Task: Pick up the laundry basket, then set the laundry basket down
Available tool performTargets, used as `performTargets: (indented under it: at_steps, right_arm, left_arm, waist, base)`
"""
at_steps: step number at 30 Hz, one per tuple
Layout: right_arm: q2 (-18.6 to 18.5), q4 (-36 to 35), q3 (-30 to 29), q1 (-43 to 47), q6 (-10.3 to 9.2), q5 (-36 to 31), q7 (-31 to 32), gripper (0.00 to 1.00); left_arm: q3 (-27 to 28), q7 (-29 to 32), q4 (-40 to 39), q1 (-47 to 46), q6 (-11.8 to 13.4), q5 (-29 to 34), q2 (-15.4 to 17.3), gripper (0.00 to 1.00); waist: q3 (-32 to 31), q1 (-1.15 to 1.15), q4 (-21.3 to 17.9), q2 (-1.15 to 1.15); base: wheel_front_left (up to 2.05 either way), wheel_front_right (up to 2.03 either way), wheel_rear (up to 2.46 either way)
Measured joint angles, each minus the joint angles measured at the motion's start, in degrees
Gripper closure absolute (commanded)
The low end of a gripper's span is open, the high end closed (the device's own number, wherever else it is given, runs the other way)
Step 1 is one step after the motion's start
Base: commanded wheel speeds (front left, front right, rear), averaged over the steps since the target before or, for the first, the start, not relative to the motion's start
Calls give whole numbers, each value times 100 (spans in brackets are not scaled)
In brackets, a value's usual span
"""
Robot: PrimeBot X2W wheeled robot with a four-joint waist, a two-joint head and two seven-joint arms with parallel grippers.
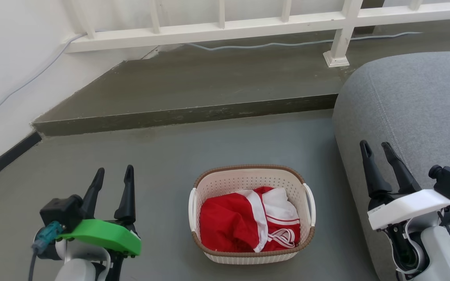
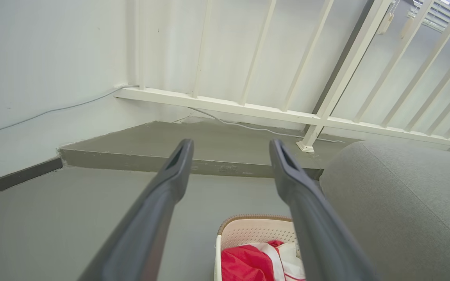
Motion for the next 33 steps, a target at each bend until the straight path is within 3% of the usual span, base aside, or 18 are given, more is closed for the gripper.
performTargets:
  at_steps: [18, 33]
  right_arm:
    - [18, -32, 56, -110, -3, -1423, -367, 0]
    - [168, -16, -70, -110, -2, -1556, -377, 0]
  left_arm:
    - [-142, -335, -82, -121, 24, 1346, -52, 0]
    - [-101, -335, -48, -121, 23, 1383, -75, 0]
  waist:
    - [-14, 0, 6, 0]
    - [-22, 0, 14, 0]
  base:
    - [0, 0, 0]
    - [0, 0, 0]
